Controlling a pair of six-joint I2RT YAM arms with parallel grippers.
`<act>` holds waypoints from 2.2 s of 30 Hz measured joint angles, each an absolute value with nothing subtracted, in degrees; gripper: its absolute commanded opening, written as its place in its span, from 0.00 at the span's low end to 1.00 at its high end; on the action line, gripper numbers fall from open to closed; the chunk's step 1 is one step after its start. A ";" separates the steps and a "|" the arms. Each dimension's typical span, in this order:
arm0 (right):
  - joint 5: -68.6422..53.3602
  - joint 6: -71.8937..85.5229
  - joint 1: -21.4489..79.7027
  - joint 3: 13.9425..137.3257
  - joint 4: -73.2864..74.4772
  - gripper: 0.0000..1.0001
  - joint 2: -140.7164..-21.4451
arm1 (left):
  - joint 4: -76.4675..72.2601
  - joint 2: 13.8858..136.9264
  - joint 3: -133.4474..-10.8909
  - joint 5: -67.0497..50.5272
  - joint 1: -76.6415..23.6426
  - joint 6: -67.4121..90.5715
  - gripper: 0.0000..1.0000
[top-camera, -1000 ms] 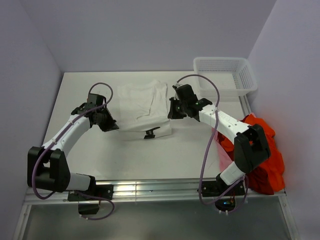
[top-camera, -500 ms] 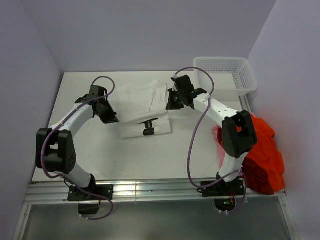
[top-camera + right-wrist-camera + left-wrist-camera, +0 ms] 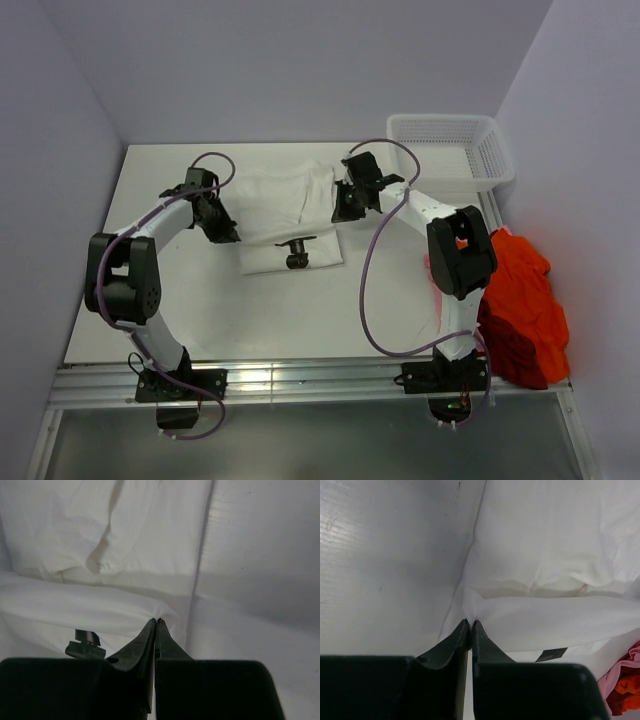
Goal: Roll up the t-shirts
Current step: Roll the tshirt
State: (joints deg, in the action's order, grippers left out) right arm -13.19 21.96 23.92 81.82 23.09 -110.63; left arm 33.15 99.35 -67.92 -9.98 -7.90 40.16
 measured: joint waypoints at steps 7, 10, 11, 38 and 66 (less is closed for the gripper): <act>-12.97 23.05 23.27 81.87 22.74 0.00 -111.20 | 32.40 100.38 -68.84 -10.17 -7.75 39.62 0.37; -12.62 23.70 22.90 82.24 22.65 0.13 -111.48 | 32.23 100.38 -68.90 -9.47 -7.60 39.64 0.50; -12.47 23.99 22.85 82.41 22.55 0.19 -111.61 | 32.23 100.36 -68.93 -9.17 -7.57 39.68 0.51; -38.96 39.75 22.35 68.12 -8.71 0.00 -109.19 | 12.62 86.67 -54.24 -16.16 -12.84 44.53 0.26; -39.38 48.47 20.95 69.23 -11.42 0.04 -118.54 | 5.17 93.23 -53.93 -10.68 -12.16 50.68 0.28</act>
